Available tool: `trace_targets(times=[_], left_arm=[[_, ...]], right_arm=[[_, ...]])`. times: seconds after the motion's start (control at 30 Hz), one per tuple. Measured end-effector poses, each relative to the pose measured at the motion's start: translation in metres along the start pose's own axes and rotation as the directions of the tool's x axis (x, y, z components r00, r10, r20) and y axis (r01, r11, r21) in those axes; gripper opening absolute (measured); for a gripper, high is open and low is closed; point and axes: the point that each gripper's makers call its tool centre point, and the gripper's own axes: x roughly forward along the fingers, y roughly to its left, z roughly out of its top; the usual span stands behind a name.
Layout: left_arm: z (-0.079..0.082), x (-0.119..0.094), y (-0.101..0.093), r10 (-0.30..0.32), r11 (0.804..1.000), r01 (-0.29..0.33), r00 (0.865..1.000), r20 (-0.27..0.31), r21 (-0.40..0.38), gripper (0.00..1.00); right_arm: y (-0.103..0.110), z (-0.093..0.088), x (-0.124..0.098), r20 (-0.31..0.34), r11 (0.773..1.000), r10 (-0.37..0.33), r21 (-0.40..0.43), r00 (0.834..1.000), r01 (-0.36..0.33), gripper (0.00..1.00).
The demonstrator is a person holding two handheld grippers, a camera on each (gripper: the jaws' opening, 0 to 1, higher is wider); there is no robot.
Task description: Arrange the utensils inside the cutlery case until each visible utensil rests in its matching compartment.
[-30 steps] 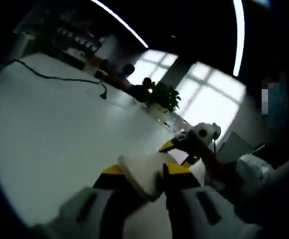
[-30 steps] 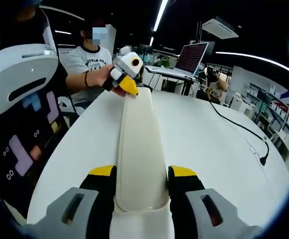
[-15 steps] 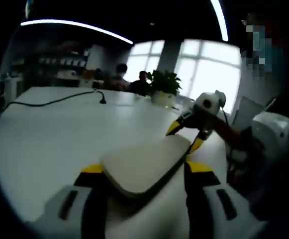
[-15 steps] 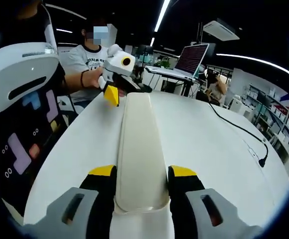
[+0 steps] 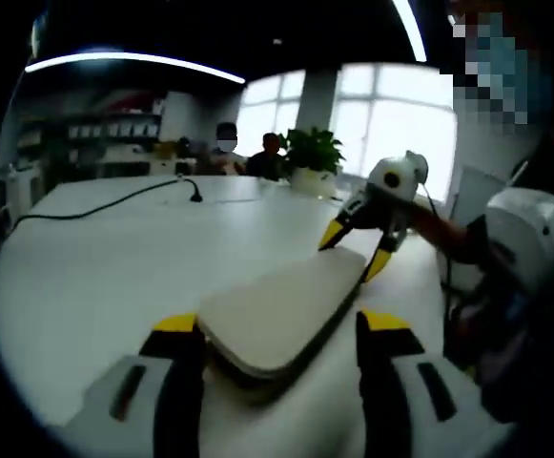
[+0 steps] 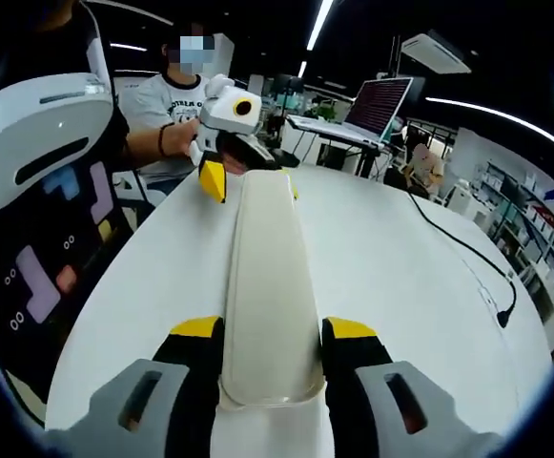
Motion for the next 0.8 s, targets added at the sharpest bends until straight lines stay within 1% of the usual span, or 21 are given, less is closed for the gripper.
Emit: trace_targets(times=[0.1, 0.13, 0.17, 0.23, 0.3, 0.37, 0.43, 0.6, 0.7, 0.77, 0.8], left_arm=[[-0.003, 0.000, 0.003, 0.015, 1.000, -0.015, 1.000, -0.012, 0.022, 0.69], [-0.003, 0.000, 0.003, 0.019, 0.999, -0.019, 1.000, -0.011, 0.028, 0.69], [-0.003, -0.001, 0.004, 0.021, 0.999, -0.020, 1.000, -0.011, 0.029, 0.68], [-0.002, -0.002, 0.004, 0.017, 1.000, -0.016, 1.000, -0.009, 0.026, 0.69], [-0.004, -0.002, 0.005, 0.017, 1.000, -0.016, 1.000, -0.014, 0.023, 0.69], [-0.007, -0.002, 0.006, 0.017, 1.000, -0.016, 0.999, -0.029, 0.027, 0.70], [-0.008, -0.001, 0.008, 0.015, 1.000, -0.014, 0.999, -0.036, 0.022, 0.70], [-0.007, 0.000, 0.010, -0.002, 1.000, 0.002, 1.000, -0.024, 0.005, 0.69], [-0.009, 0.002, 0.008, -0.029, 1.000, 0.030, 0.999, -0.034, 0.007, 0.70], [-0.010, 0.003, 0.009, -0.036, 0.999, 0.036, 0.998, -0.044, 0.013, 0.69], [-0.012, 0.003, 0.009, -0.039, 0.999, 0.040, 0.998, -0.052, 0.017, 0.69]], right_arm=[[0.000, -0.001, 0.001, -0.002, 1.000, 0.012, -0.004, 1.000, -0.012, 0.42], [0.001, -0.002, 0.002, -0.009, 1.000, 0.017, -0.008, 1.000, -0.017, 0.39], [0.001, 0.003, 0.003, 0.016, 1.000, 0.023, -0.017, 1.000, -0.022, 0.39], [0.000, 0.002, 0.002, -0.001, 1.000, 0.017, -0.017, 1.000, -0.017, 0.39], [-0.003, 0.003, 0.001, 0.002, 1.000, 0.012, -0.018, 1.000, -0.012, 0.37], [-0.004, 0.004, -0.001, 0.009, 1.000, 0.011, -0.021, 1.000, -0.010, 0.34], [-0.003, 0.004, -0.003, 0.007, 1.000, 0.013, -0.016, 1.000, -0.013, 0.33], [-0.001, 0.001, -0.007, 0.002, 1.000, 0.015, -0.016, 1.000, -0.015, 0.32], [-0.003, 0.004, -0.011, 0.015, 1.000, 0.007, 0.003, 1.000, -0.007, 0.32], [-0.006, 0.010, -0.016, 0.055, 0.999, -0.010, 0.044, 0.998, 0.008, 0.33], [-0.007, 0.012, -0.019, 0.067, 0.999, -0.011, 0.049, 0.998, 0.007, 0.34]])
